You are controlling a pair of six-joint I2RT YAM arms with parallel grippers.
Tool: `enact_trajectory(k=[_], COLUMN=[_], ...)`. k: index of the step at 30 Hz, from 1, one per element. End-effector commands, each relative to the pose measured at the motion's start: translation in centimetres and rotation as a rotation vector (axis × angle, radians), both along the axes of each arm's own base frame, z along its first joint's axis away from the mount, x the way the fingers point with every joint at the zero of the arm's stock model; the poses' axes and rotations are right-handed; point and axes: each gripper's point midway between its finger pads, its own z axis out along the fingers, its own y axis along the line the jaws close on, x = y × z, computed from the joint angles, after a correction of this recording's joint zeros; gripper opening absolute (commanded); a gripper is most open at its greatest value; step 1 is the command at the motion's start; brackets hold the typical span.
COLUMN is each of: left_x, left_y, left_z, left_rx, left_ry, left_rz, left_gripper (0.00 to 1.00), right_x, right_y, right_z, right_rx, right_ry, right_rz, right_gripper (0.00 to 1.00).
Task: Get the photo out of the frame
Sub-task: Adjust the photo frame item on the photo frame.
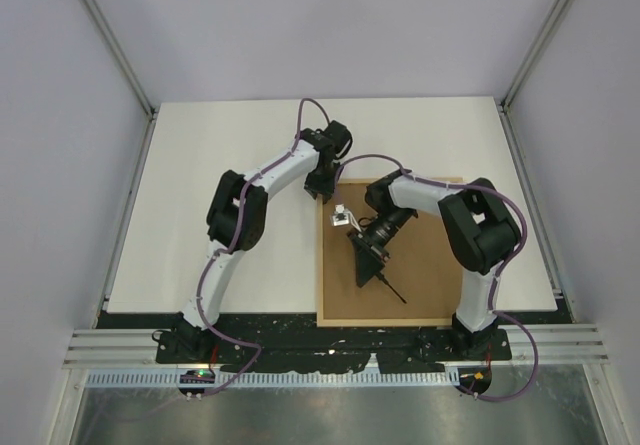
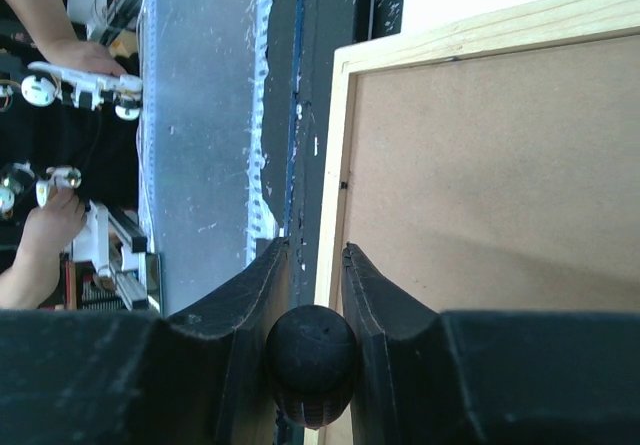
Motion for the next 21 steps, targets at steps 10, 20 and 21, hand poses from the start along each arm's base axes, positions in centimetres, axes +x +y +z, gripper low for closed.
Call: enact_trajectory(k=[10, 20, 21], left_x=[-1.0, -1.4, -1.3], left_y=[1.1, 0.5, 0.4], left_z=[1.8, 3.6, 3.6], left_rx=[-0.085, -0.294, -0.316], left_ry=[0.068, 0.116, 0.120], left_rz=[0.025, 0.046, 0.049], left_gripper=[0.00, 0.00, 0.00], right_x=[18.1, 30.4, 31.9], right_y=[-2.0, -0.3, -0.1], right_z=[7.4, 7.9, 7.8], right_rx=[0.163, 0.253, 0.291], right_ry=[-0.160, -0.161, -0.189], right_rz=[-0.550, -0.907, -0.938], right_gripper=[0.08, 0.08, 0.08])
